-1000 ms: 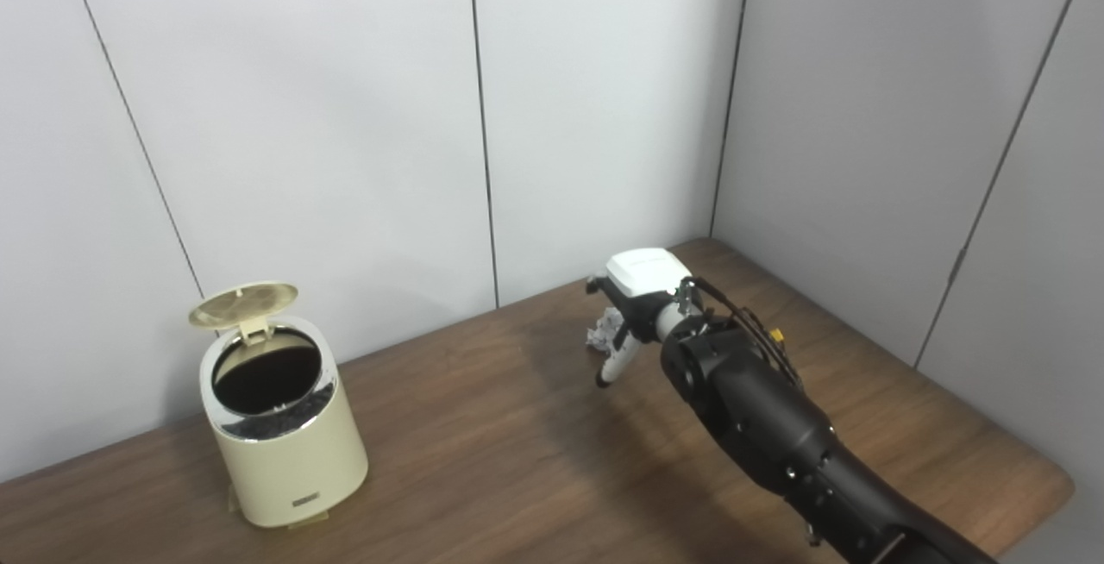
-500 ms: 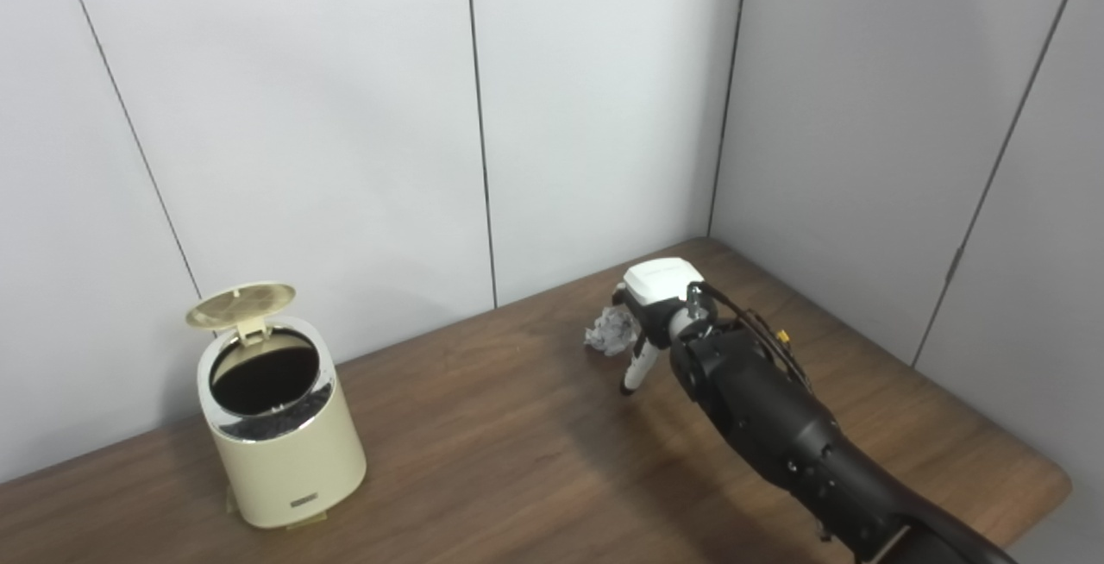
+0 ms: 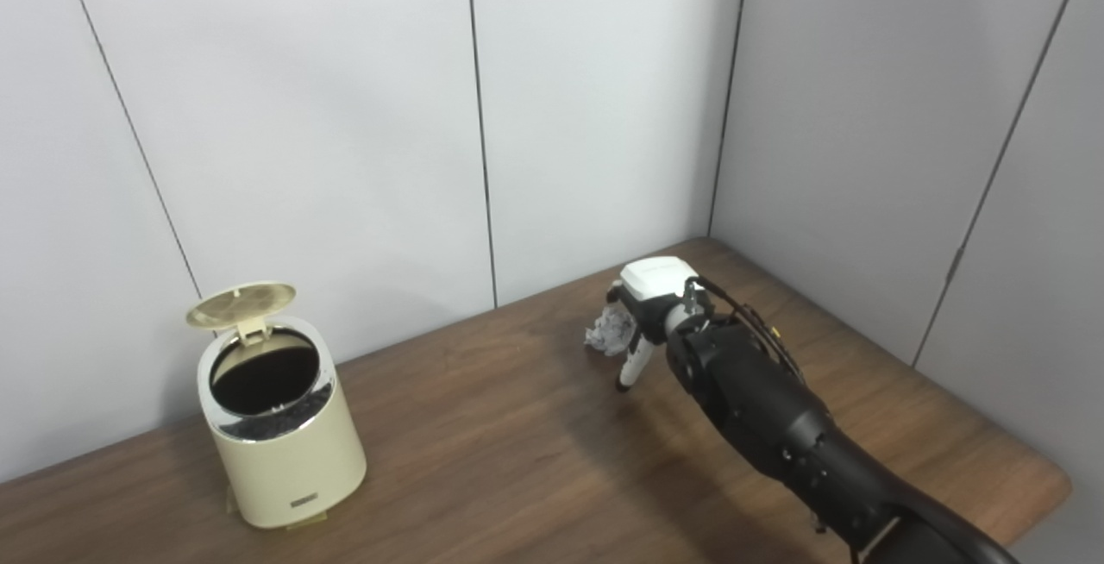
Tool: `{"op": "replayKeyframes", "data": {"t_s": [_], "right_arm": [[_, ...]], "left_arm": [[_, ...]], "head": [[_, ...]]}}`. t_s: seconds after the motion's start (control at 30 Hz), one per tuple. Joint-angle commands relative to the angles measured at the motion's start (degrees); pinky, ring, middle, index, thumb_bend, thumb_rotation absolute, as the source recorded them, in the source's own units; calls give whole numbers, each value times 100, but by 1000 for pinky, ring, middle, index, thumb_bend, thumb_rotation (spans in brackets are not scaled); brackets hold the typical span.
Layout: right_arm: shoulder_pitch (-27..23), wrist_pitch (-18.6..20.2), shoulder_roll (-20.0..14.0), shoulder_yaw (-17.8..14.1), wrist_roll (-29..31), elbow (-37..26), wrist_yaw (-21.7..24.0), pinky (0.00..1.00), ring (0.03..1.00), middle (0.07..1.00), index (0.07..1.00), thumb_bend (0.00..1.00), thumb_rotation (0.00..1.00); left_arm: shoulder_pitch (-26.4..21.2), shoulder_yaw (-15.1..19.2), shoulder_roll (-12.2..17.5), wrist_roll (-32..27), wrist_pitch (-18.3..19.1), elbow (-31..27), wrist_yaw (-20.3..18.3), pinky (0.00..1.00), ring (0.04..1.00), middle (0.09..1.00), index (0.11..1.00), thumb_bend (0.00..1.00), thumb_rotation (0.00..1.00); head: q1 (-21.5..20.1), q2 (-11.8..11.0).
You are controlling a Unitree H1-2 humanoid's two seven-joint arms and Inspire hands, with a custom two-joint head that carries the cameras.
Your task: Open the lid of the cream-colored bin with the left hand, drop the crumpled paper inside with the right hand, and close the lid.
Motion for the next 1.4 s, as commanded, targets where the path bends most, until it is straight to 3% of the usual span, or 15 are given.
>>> {"op": "replayKeyframes", "data": {"t_s": [0.0,0.2,0.43,0.7,0.9,1.07,1.37], "right_arm": [[-397,-107,-228,-17,91,90,-252,648,740,852,813,1000,295],[-617,-186,-276,117,290,534,-460,626,747,846,805,1000,292],[-912,-220,-312,367,400,1075,-462,507,688,819,816,995,285],[-1176,-282,-352,691,537,1563,-552,513,688,798,823,977,282],[-1256,-257,-296,732,697,1661,-623,485,651,786,823,968,240],[-1308,-237,-326,830,762,1715,-568,498,667,791,821,955,239],[-1283,-327,-394,825,1087,1776,-584,517,685,805,792,915,192]], "left_arm": [[231,-12,-47,42,-100,233,50,781,855,857,870,518,870],[263,-29,-62,118,-79,180,82,780,851,859,871,540,881],[255,-37,-91,81,-99,205,83,760,837,844,859,538,852],[283,-67,-148,89,42,75,104,739,825,837,851,538,852],[289,-65,-180,150,47,34,151,707,808,828,845,520,854],[272,-23,-211,-110,118,7,109,685,791,806,821,534,812],[305,-13,-226,-19,228,-87,142,672,782,801,815,567,816]], "head": [[4,7],[36,12],[64,19],[118,3],[140,5],[140,5],[165,43]]}}
